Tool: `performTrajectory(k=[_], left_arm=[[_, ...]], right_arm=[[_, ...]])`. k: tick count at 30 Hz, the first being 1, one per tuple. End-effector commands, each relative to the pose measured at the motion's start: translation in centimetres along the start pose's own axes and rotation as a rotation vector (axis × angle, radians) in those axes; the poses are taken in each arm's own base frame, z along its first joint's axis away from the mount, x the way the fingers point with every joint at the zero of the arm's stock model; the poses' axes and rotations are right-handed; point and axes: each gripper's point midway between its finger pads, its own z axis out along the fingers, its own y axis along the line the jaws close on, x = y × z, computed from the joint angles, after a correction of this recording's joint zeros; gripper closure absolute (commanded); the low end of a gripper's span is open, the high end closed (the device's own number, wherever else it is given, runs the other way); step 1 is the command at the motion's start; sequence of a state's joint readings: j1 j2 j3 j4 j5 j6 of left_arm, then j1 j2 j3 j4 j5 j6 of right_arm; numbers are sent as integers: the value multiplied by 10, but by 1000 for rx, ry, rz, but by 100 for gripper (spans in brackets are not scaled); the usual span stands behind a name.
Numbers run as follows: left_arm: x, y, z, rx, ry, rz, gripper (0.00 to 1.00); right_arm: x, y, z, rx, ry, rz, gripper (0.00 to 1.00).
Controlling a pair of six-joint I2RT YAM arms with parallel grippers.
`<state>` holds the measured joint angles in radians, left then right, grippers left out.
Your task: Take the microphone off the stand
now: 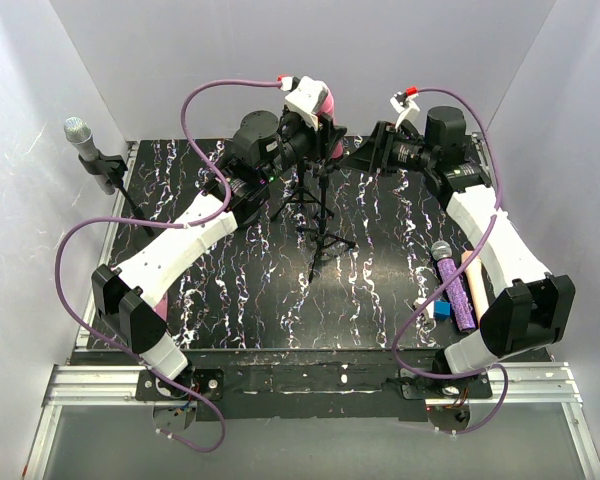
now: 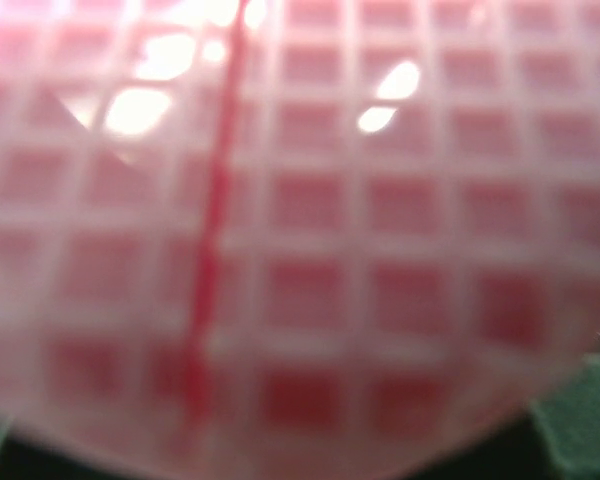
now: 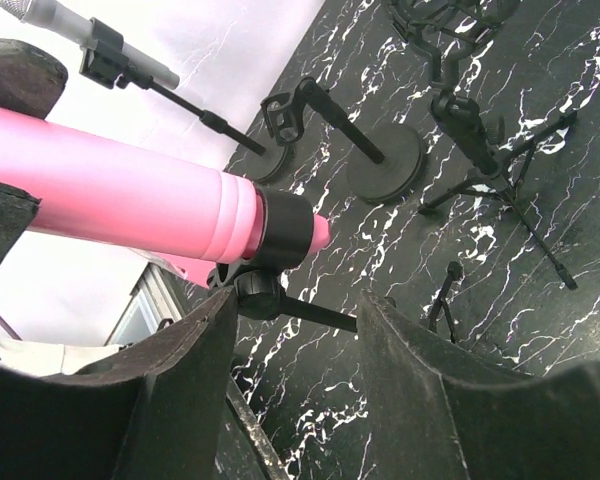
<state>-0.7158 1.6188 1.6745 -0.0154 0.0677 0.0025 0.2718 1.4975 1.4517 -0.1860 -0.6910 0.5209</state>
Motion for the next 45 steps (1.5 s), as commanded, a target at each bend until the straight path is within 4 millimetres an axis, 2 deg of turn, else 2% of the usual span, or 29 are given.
performTrajectory(k=[1,11,18,25,27,30,32,34,37,39,45], left_arm=[[-22,0,-18,6,-33,13,100],[-22,-1,-20,11,-35,15,100],[-24,-2,-20,15,-43,15,100],[-45,-7,-19,45,-86,37,100],[-52,-8,-20,56,-100,54,100],[-54,-6,-20,49,-100,66,100],[-54,-7,-21,49,-99,69,100],[-51,-7,-21,54,-89,72,100],[-45,-7,-21,56,-75,67,100],[-45,-9,-21,60,-75,61,100],[-41,-9,-19,63,-61,56,100]], right_arm=[[-17,14,2,-18,-36,-65,43],[17,-12,6,56,43,-54,51],[36,-30,-2,142,72,-47,52],[46,-29,-8,136,77,-71,52],[39,-14,-11,65,52,-116,52],[27,25,-20,-102,11,-246,44],[13,40,-23,-136,-33,-289,39],[4,42,-22,-117,-43,-258,33],[-8,31,-14,-42,-57,-181,20],[-10,23,-6,-14,-42,-119,18],[-12,27,10,-34,-28,-63,14]])
